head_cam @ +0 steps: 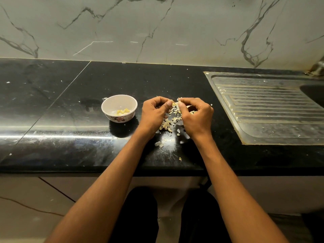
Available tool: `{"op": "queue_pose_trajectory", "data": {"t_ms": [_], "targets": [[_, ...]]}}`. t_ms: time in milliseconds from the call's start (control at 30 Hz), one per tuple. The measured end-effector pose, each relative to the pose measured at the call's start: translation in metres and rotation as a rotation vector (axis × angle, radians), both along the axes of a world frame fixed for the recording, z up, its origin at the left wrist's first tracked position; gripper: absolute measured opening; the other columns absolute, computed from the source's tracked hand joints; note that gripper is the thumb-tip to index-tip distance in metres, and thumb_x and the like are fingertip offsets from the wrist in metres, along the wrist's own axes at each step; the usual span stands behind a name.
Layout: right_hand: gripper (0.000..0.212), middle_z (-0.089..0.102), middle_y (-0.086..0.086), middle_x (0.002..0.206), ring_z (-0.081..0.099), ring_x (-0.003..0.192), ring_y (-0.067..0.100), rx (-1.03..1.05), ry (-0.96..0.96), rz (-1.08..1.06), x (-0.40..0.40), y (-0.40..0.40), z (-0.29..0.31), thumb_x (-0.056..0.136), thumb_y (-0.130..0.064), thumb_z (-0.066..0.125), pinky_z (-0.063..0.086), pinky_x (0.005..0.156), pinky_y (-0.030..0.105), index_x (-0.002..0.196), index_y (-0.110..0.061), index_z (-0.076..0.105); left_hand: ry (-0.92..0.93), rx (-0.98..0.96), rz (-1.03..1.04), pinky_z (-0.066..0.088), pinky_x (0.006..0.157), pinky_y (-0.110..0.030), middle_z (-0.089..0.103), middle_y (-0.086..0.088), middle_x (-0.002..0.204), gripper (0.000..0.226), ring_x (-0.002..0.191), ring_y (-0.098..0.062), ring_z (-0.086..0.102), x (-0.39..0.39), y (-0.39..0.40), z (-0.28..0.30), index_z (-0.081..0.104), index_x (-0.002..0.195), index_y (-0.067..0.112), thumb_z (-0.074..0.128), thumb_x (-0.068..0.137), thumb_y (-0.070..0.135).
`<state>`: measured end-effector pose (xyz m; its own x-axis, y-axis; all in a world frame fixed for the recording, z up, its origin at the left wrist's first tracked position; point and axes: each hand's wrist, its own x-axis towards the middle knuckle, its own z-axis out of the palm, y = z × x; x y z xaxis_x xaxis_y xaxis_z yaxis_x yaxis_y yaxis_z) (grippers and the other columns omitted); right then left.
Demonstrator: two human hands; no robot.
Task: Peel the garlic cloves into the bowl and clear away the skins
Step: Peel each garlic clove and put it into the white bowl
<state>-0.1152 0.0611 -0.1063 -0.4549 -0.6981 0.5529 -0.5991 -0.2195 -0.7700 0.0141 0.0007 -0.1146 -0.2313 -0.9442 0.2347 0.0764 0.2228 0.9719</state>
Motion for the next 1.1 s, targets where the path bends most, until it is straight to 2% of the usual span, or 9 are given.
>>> {"op": "queue_pose_trajectory", "data": {"t_ms": [167,300,433,567,767,900,967,1033,1100], "targets": [[0.014,0.076,-0.006,0.084,0.068,0.066,0.009,-0.05,0.017,0.073,0.002,0.0,-0.001,0.082,-0.027,0.087,0.055,0.062,0.023,0.088,-0.015,0.082,-0.03,0.006,0.007,0.05,0.06,-0.021,0.073,-0.003,0.077,0.009,0.066,-0.004,0.061,-0.001,0.001,0.0,0.077,0.087,0.009,0.071,0.095,0.01],[0.012,0.076,-0.005,0.081,0.068,0.066,0.006,-0.08,0.018,0.094,0.0,-0.002,-0.003,0.078,-0.018,0.09,0.053,0.062,0.019,0.087,-0.013,0.082,-0.034,0.01,-0.004,0.048,0.057,-0.018,0.07,-0.001,0.069,0.012,0.058,-0.002,0.059,-0.001,0.002,0.0,0.076,0.091,0.001,0.067,0.097,0.007],[0.011,0.075,-0.004,0.081,0.07,0.073,0.004,-0.106,0.041,0.116,-0.001,-0.003,-0.006,0.079,-0.009,0.088,0.052,0.067,0.014,0.088,-0.01,0.082,-0.028,0.021,-0.037,0.047,0.056,-0.018,0.069,0.004,0.062,0.017,0.057,-0.005,0.059,-0.001,0.003,0.0,0.076,0.084,0.007,0.066,0.098,0.007],[0.006,0.073,-0.007,0.08,0.068,0.074,0.002,-0.046,0.014,0.1,0.0,-0.003,-0.003,0.083,-0.01,0.085,0.049,0.068,0.011,0.084,-0.013,0.079,-0.014,0.026,-0.035,0.046,0.058,-0.02,0.07,-0.008,0.071,0.021,0.062,-0.008,0.06,0.0,0.003,0.0,0.076,0.09,-0.002,0.062,0.101,0.01],[0.011,0.071,-0.008,0.072,0.068,0.065,0.012,0.026,-0.154,0.072,0.001,-0.004,0.006,0.092,-0.019,0.077,0.06,0.061,0.041,0.081,-0.018,0.075,0.007,0.021,0.038,0.054,0.072,-0.034,0.076,-0.019,0.094,0.023,0.08,-0.018,0.068,-0.001,0.003,0.002,0.077,0.102,0.002,0.056,0.103,0.01],[0.011,0.076,-0.004,0.076,0.073,0.067,0.009,0.015,-0.195,0.17,0.021,-0.009,0.032,0.079,-0.008,0.087,0.062,0.064,0.031,0.085,-0.012,0.079,-0.03,-0.019,0.059,0.059,0.09,-0.043,0.078,-0.009,0.1,0.02,0.097,-0.023,0.074,0.002,0.0,0.001,0.077,0.106,0.007,0.062,0.093,0.006],[0.016,0.077,-0.003,0.078,0.074,0.071,0.008,-0.008,-0.171,0.242,0.038,-0.015,0.049,0.075,-0.001,0.087,0.061,0.069,0.026,0.083,-0.012,0.079,-0.064,-0.016,0.052,0.058,0.074,-0.039,0.077,0.001,0.083,0.021,0.08,-0.015,0.072,0.002,0.003,0.002,0.076,0.092,0.008,0.059,0.086,-0.001],[0.019,0.078,-0.003,0.079,0.075,0.073,0.007,-0.001,-0.124,0.302,0.057,-0.023,0.063,0.072,0.002,0.088,0.062,0.073,0.025,0.08,-0.014,0.081,-0.071,-0.027,0.072,0.044,0.057,-0.031,0.064,0.011,0.062,0.018,0.058,-0.007,0.053,0.001,0.007,0.004,0.064,0.07,0.015,0.052,0.079,0.004],[0.018,0.078,-0.004,0.078,0.075,0.073,0.005,0.05,-0.069,0.34,0.075,-0.032,0.07,0.072,0.0,0.088,0.062,0.075,0.023,0.079,-0.015,0.082,-0.063,-0.044,0.099,0.049,0.06,-0.034,0.062,0.002,0.076,0.016,0.067,-0.009,0.05,0.005,0.015,0.01,0.064,0.081,0.017,0.049,0.086,0.011]]}}
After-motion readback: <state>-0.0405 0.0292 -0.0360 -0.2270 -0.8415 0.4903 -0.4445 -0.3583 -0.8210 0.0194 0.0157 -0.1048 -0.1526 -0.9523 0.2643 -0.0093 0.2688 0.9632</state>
